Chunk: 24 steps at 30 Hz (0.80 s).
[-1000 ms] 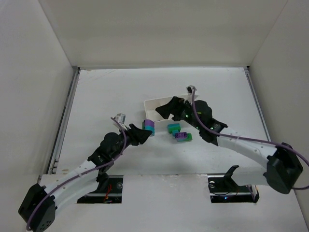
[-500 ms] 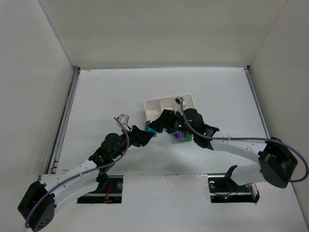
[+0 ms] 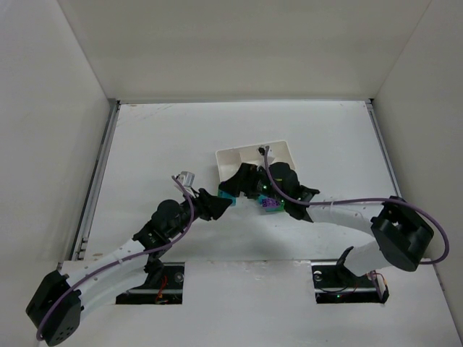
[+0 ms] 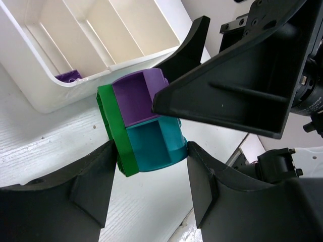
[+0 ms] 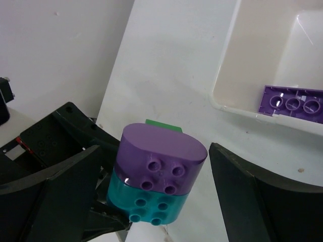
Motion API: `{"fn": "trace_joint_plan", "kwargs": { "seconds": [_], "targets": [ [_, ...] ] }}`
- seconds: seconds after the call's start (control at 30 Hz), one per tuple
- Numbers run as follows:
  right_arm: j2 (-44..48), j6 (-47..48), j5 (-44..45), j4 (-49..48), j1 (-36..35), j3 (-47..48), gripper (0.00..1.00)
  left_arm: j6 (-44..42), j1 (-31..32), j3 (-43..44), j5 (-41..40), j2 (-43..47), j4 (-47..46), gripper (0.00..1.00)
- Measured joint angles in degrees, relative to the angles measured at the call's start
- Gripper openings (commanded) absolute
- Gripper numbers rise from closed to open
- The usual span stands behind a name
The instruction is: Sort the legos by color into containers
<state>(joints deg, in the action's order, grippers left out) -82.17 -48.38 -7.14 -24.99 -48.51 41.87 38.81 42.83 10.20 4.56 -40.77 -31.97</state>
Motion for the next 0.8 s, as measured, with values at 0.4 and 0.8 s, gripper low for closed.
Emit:
{"fn": "trace_joint_plan", "kwargs": {
  "seconds": [0.4,0.8],
  "targets": [
    [-1.5,-1.4,-0.6,-3.1,1.3,0.0,0.66,0.0,0.7,0.0,-0.3,0.0,-0.1,0.27],
    [-1.4,-2.7,-0.7,-6.5,2.1,-1.1,0.55,0.3,-0.1,-0.2,-0.9,1.1,0.0,0.26]
  ]
}}
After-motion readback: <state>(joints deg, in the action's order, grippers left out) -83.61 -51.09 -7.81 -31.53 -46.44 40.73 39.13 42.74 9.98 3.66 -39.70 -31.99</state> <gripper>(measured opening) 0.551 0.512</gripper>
